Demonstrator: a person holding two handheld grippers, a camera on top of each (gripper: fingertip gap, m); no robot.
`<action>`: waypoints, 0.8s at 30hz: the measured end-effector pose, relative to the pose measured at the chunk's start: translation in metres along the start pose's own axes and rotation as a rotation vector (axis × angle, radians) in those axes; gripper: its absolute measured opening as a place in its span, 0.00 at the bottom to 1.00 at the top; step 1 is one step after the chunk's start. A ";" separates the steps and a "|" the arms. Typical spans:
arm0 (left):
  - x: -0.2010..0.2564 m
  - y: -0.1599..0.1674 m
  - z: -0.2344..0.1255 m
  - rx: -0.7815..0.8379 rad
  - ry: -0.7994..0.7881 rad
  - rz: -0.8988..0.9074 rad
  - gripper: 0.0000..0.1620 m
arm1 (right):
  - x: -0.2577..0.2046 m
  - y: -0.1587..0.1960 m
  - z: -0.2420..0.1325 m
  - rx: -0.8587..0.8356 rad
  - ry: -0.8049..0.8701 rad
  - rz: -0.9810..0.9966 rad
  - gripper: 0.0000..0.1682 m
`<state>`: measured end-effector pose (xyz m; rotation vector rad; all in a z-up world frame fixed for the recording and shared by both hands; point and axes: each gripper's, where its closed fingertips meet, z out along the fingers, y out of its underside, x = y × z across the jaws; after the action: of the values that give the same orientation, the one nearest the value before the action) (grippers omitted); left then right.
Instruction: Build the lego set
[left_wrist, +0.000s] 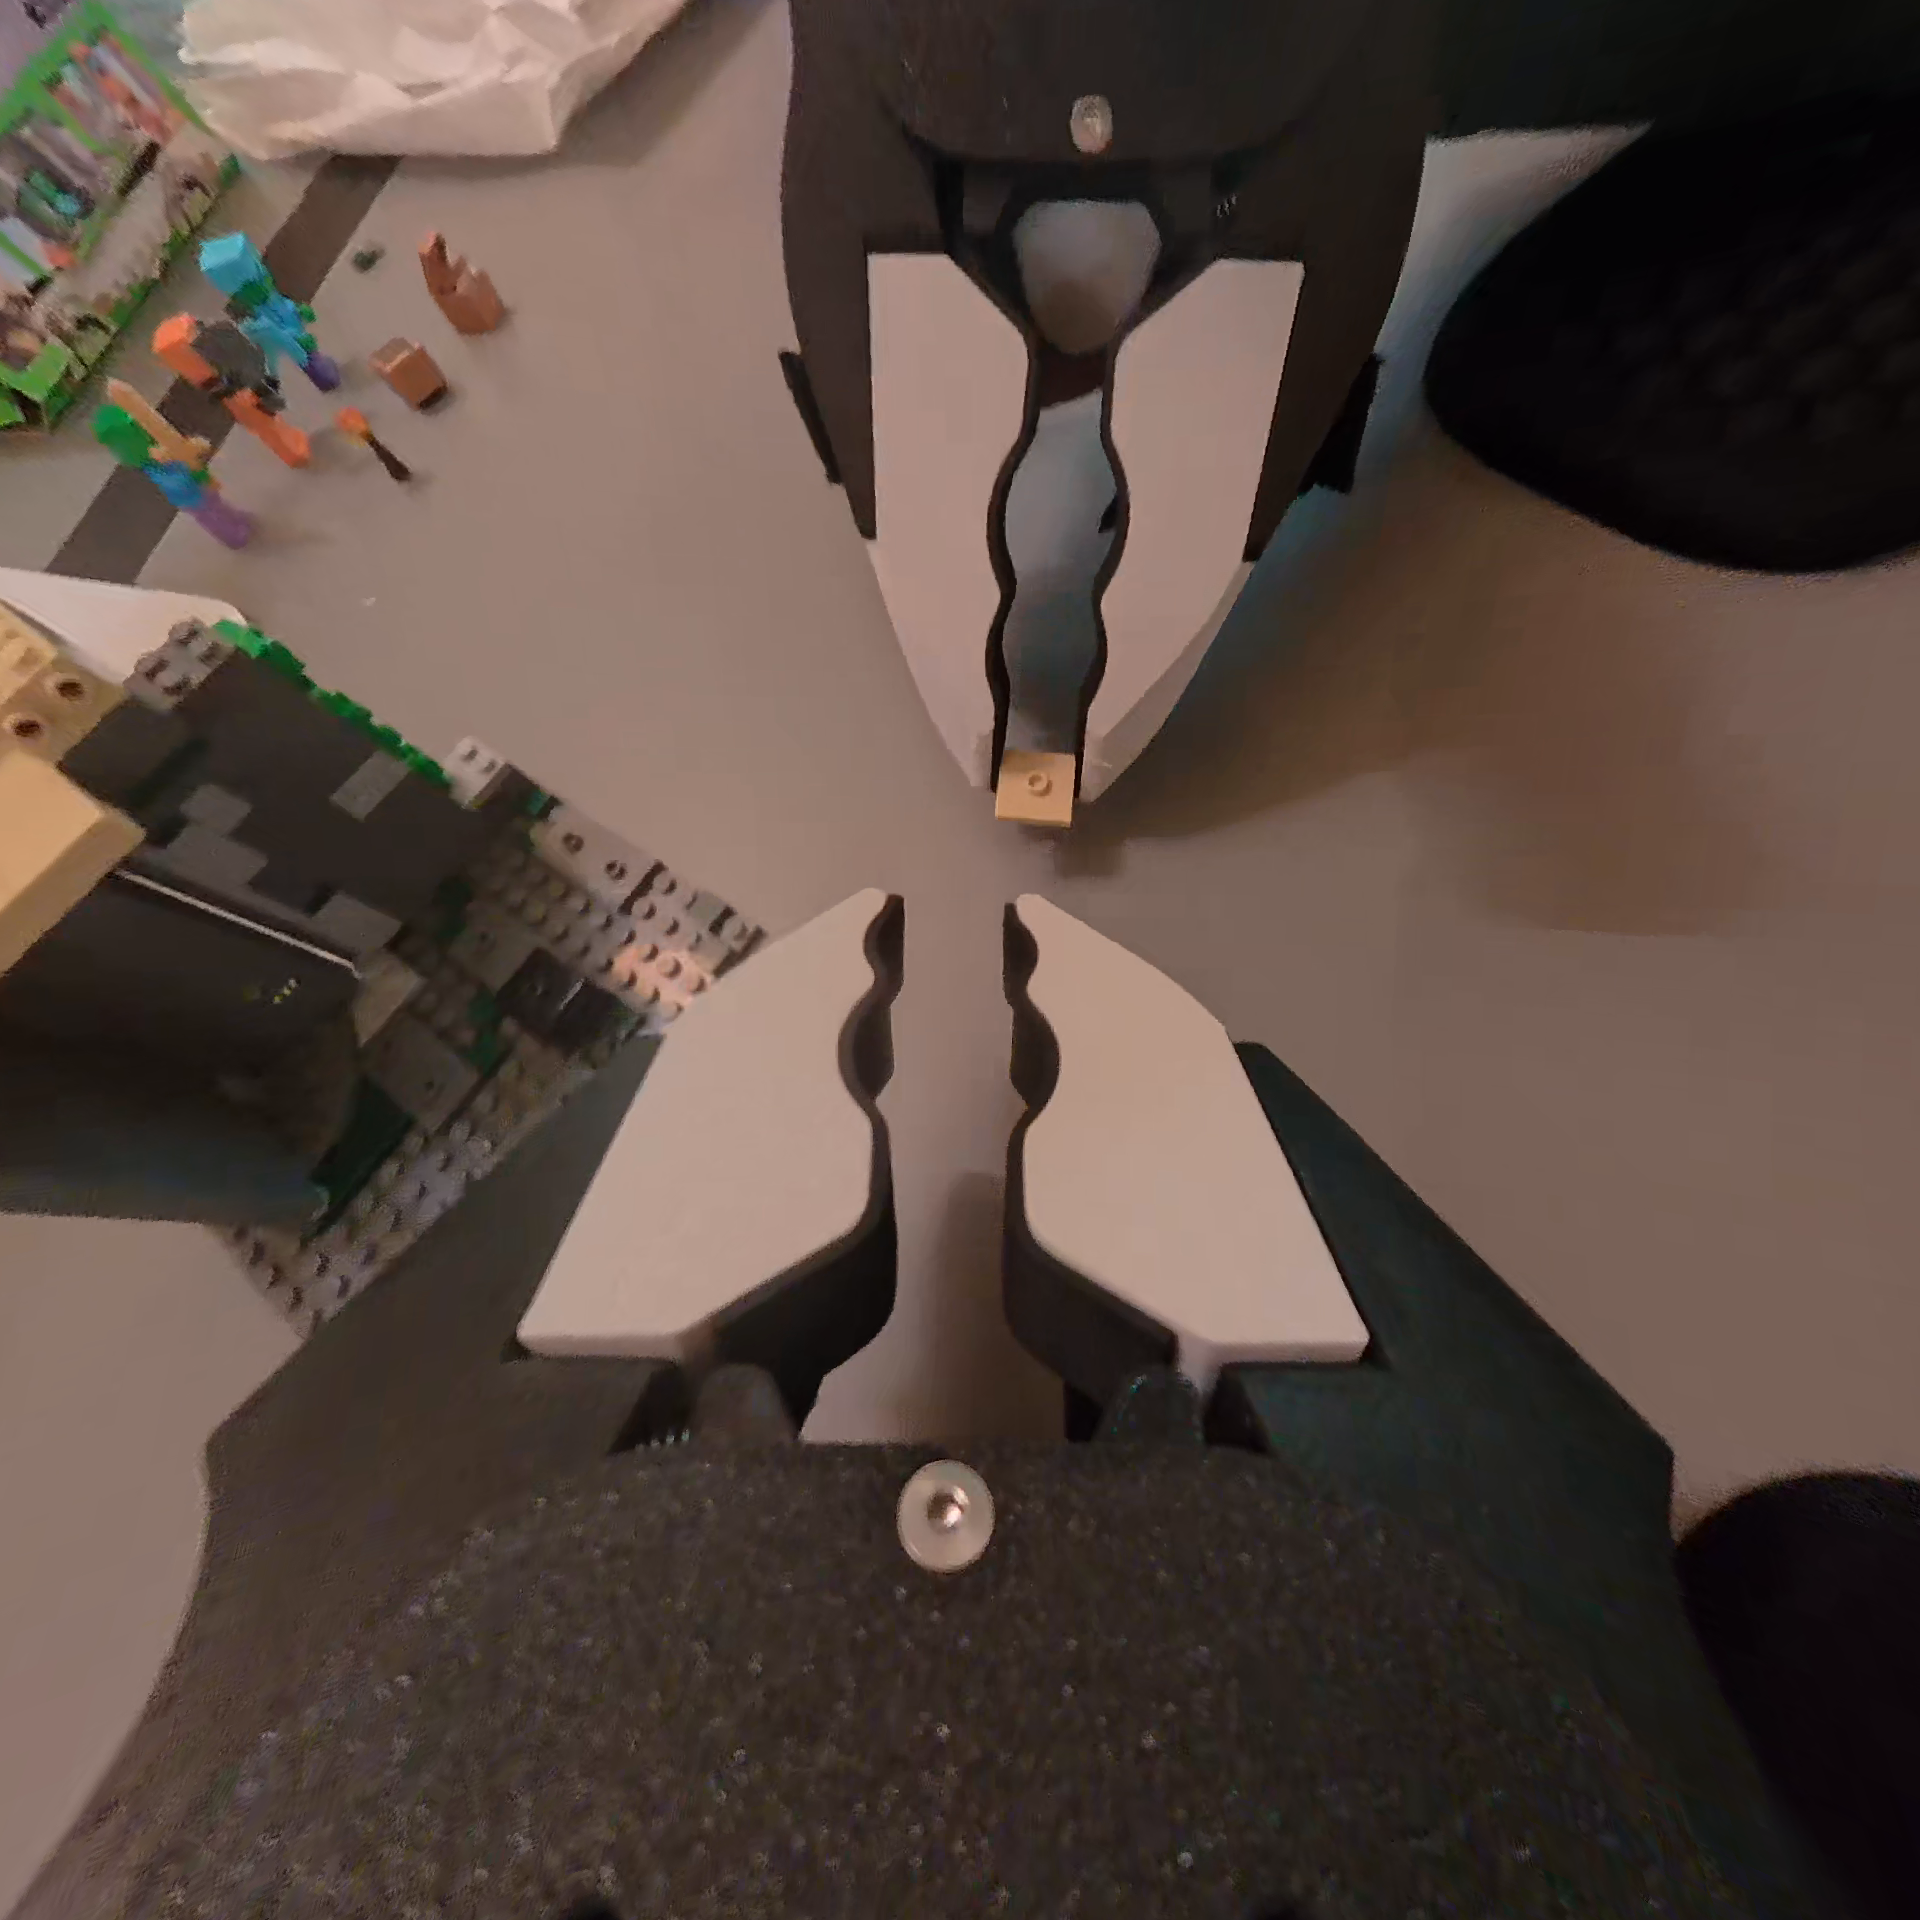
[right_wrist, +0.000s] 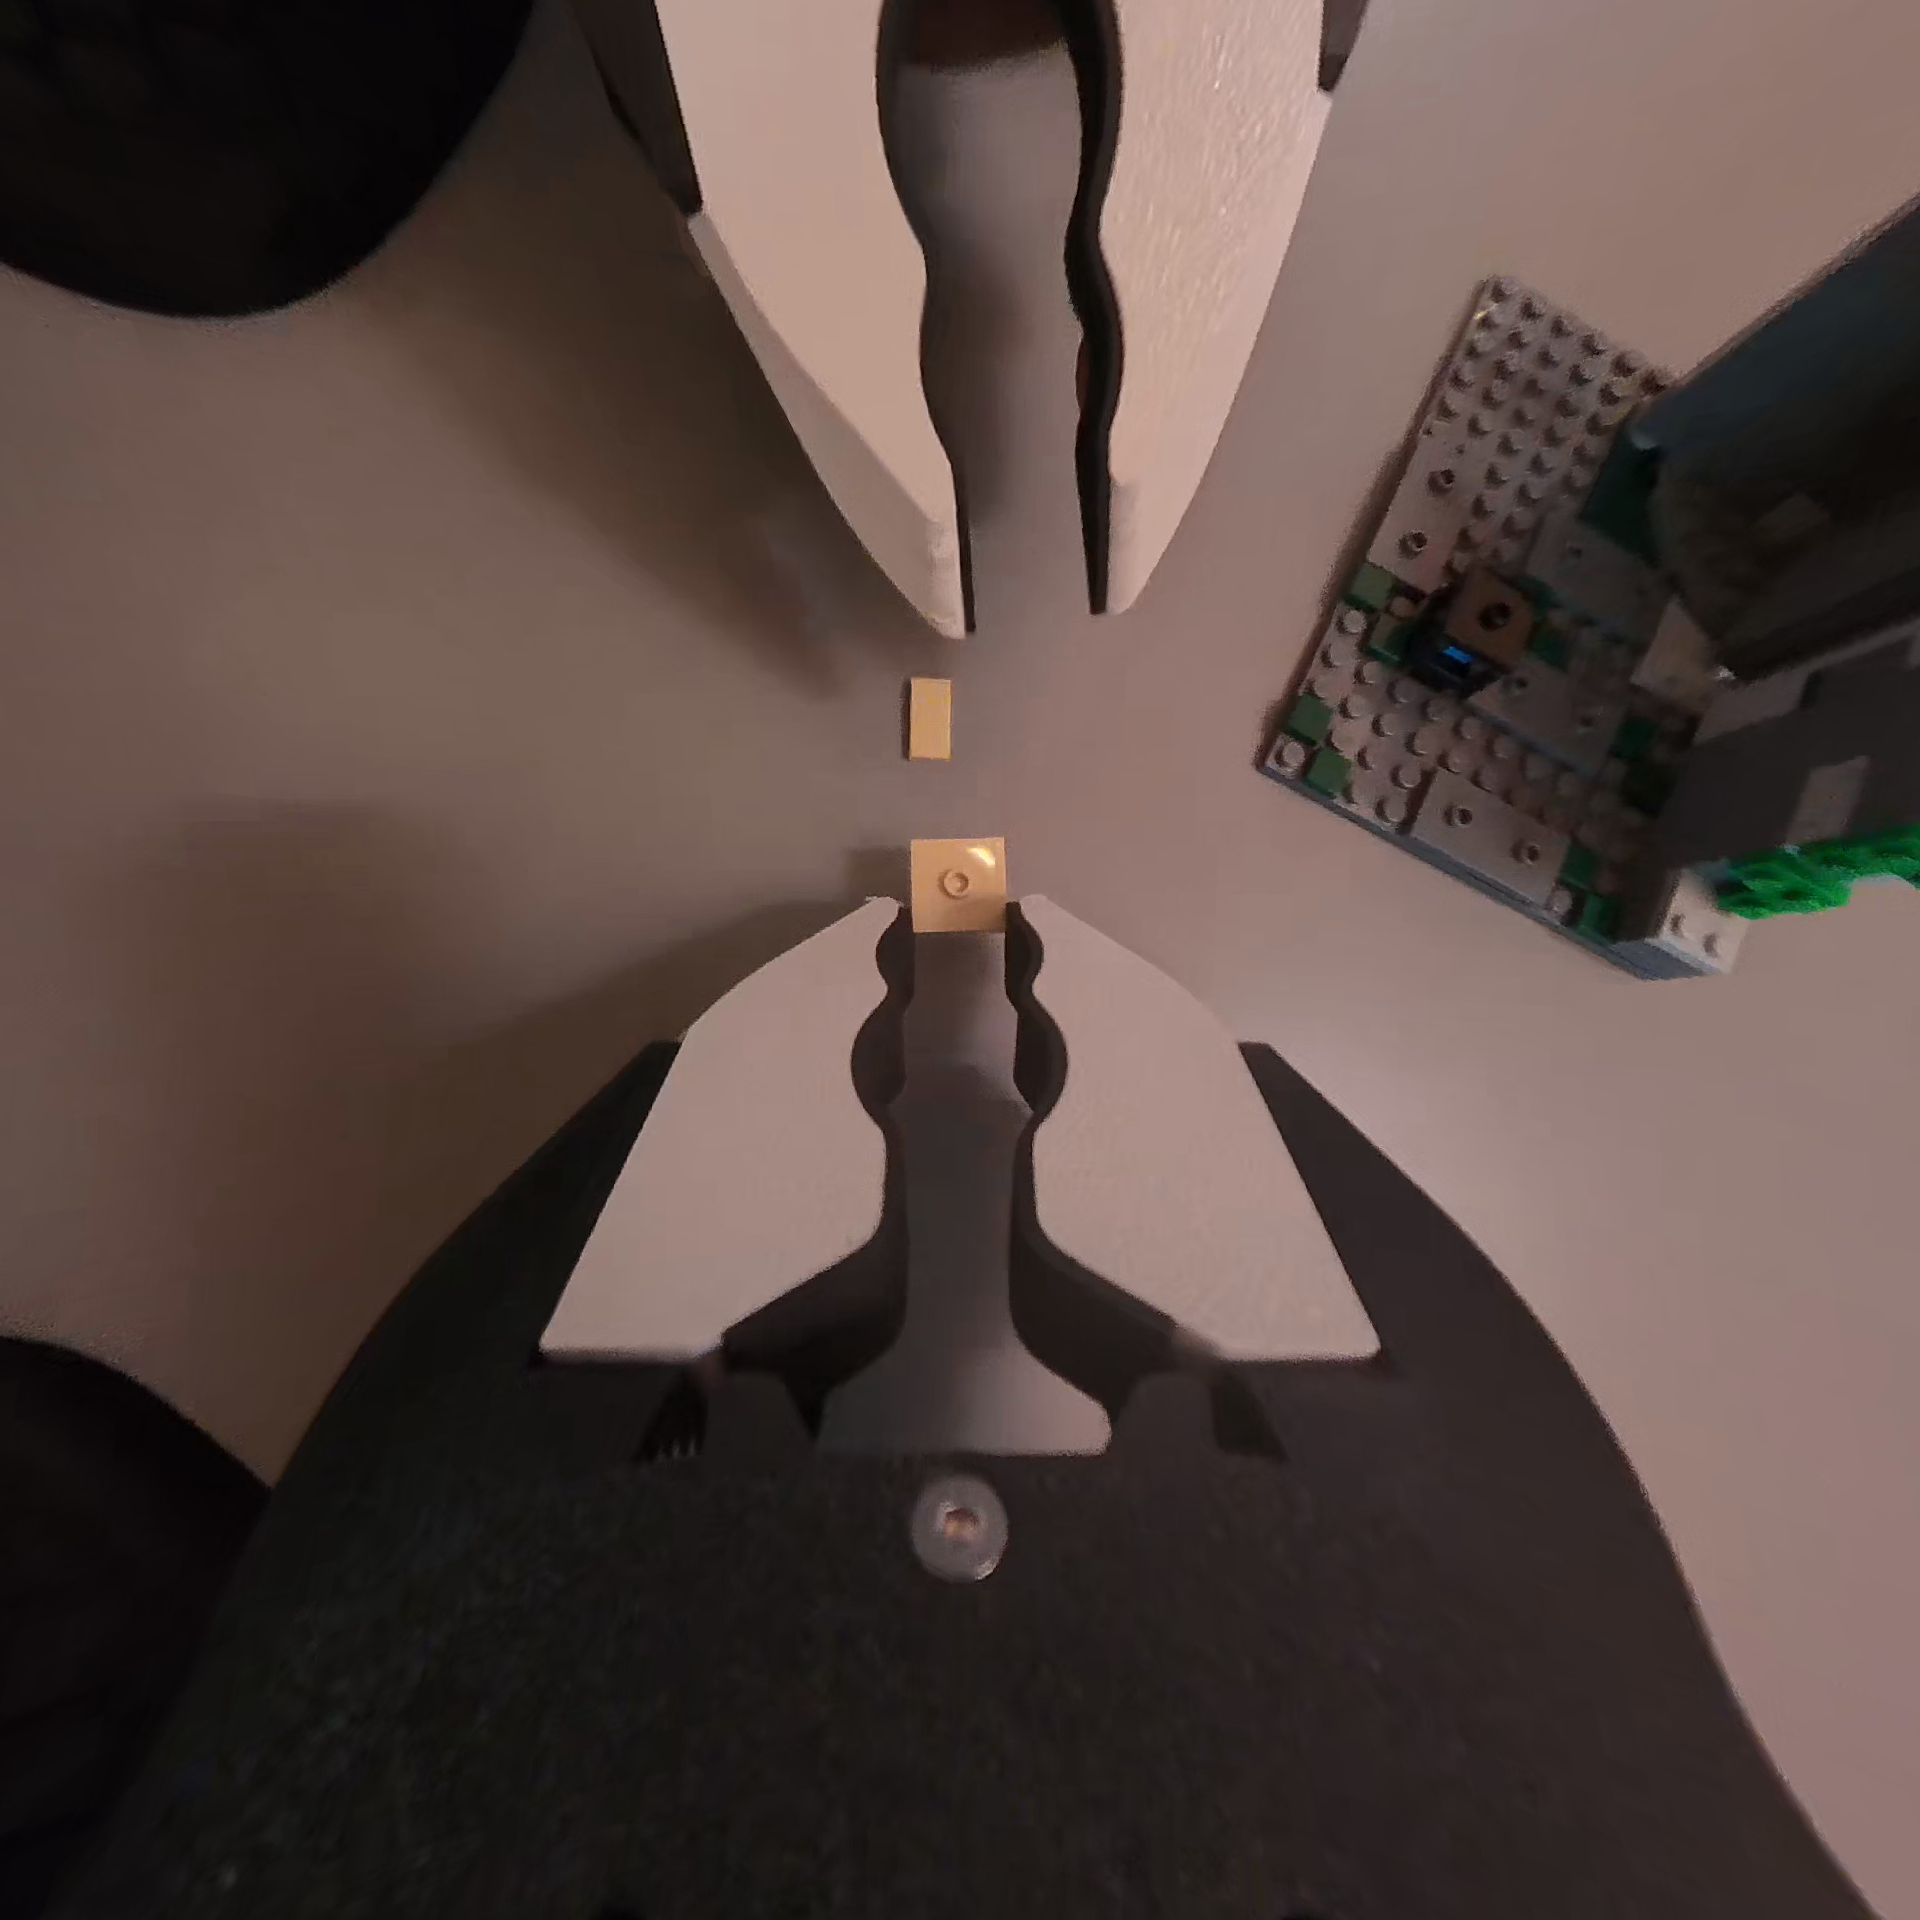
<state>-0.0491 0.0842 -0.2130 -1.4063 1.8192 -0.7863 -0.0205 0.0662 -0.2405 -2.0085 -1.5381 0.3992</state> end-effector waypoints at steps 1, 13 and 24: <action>0.002 0.004 -0.002 -0.020 0.014 0.001 0.11 | -0.001 0.001 0.002 -0.017 -0.004 -0.006 0.10; 0.018 0.027 0.011 -0.119 0.090 0.010 0.12 | -0.002 0.004 0.007 -0.025 -0.006 0.008 0.11; 0.013 0.028 0.016 -0.133 0.079 -0.003 0.09 | -0.001 0.001 0.009 -0.004 -0.021 -0.006 0.07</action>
<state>-0.0533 0.0768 -0.2472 -1.4804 1.9615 -0.7442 -0.0249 0.0673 -0.2479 -2.0084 -1.5588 0.4166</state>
